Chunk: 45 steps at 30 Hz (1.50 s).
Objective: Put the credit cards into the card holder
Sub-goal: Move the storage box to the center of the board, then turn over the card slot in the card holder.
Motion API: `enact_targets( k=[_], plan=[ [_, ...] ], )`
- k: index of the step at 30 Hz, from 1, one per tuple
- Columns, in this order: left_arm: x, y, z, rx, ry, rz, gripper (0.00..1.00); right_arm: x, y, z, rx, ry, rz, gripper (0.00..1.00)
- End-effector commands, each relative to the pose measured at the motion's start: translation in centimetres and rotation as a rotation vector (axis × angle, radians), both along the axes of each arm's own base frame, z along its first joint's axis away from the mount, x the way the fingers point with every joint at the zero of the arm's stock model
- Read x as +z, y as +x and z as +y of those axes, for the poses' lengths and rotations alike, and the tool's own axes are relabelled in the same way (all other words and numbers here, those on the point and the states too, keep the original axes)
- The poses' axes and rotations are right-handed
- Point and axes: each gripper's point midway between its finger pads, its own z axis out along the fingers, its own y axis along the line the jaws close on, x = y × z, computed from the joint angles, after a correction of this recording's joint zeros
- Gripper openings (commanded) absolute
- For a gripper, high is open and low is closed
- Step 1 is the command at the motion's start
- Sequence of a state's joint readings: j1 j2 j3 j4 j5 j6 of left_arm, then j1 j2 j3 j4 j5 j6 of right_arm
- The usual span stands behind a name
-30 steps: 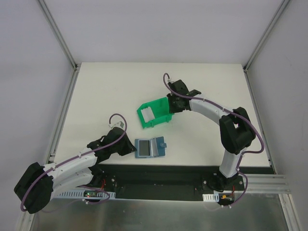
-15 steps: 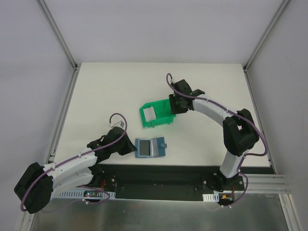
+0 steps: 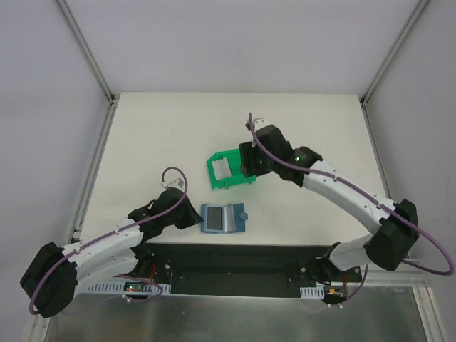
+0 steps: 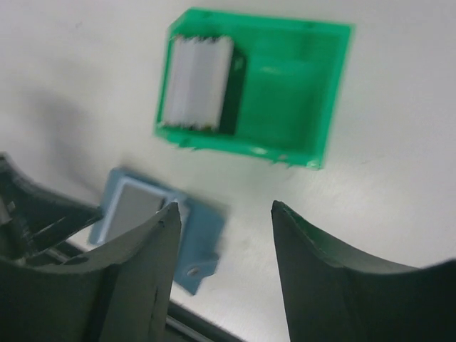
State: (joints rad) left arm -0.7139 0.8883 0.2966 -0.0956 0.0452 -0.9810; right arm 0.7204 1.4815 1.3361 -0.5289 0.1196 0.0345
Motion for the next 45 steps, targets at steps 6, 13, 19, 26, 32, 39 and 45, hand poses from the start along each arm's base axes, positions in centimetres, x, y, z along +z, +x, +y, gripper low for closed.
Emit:
enact_targets(
  k=[6, 13, 19, 26, 32, 39, 45],
  plan=[
    [2.4, 0.5, -1.0, 0.008, -0.075, -0.034, 0.00, -5.7, -11.5, 8.4, 0.024, 0.289, 0.192, 0.57],
    [2.5, 0.3, -1.1, 0.008, -0.088, -0.032, 0.00, -9.2, -14.3, 12.2, 0.101, 0.230, 0.315, 0.57],
    [2.5, 0.3, -1.1, 0.009, -0.091, -0.031, 0.00, -10.3, -14.8, 13.5, 0.121, 0.202, 0.346, 0.60],
    [2.5, 0.2, -1.1, 0.002, -0.092, -0.030, 0.00, -11.6, -15.4, 14.2, 0.143, 0.187, 0.394, 0.61],
    [2.6, 0.2, -1.2, 0.000, -0.093, -0.031, 0.00, -12.2, -15.6, 14.5, 0.151, 0.163, 0.413, 0.61],
    [2.7, 0.2, -1.3, -0.007, -0.100, -0.032, 0.00, -12.7, -15.2, 14.3, 0.134, 0.127, 0.409, 0.58],
    [2.6, 0.2, -1.3, -0.003, -0.098, -0.031, 0.00, -13.1, -15.4, 13.5, 0.125, 0.083, 0.414, 0.54]
  ],
)
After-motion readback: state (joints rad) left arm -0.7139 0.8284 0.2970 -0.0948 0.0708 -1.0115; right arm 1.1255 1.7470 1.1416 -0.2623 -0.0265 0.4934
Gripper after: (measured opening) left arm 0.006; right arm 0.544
